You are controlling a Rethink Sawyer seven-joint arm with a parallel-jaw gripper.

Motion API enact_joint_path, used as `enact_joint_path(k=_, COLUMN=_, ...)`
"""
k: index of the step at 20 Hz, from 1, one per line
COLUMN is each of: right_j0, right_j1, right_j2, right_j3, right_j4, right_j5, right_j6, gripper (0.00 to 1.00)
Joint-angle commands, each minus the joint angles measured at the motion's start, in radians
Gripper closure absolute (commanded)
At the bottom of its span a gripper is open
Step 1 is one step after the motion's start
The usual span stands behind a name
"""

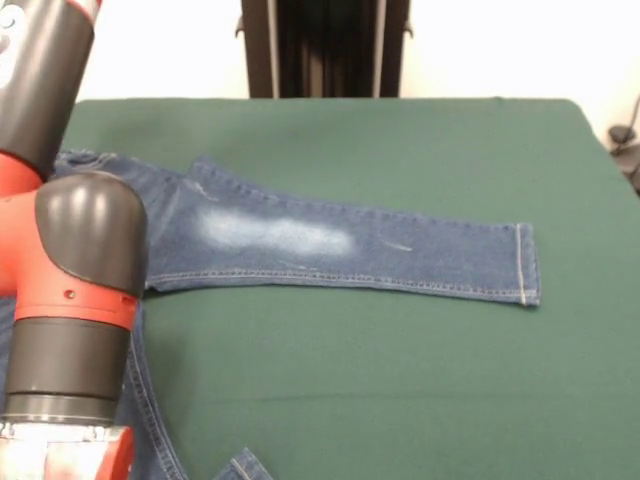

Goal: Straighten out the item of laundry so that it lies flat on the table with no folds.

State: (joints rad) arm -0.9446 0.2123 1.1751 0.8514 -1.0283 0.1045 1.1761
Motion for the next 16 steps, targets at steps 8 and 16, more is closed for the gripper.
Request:
enact_joint_path(k=8, right_j0=0.16, right_j1=-0.214, right_j2=-0.118, right_j3=0.126, right_j4=0.05, right_j5=0.207, right_j6=0.009, gripper=0.0)
enact_joint_path(k=16, right_j0=0.238, right_j1=-0.416, right_j2=-0.302, right_j3=0.226, right_j4=0.098, right_j5=0.281, right_j6=0.166, gripper=0.0)
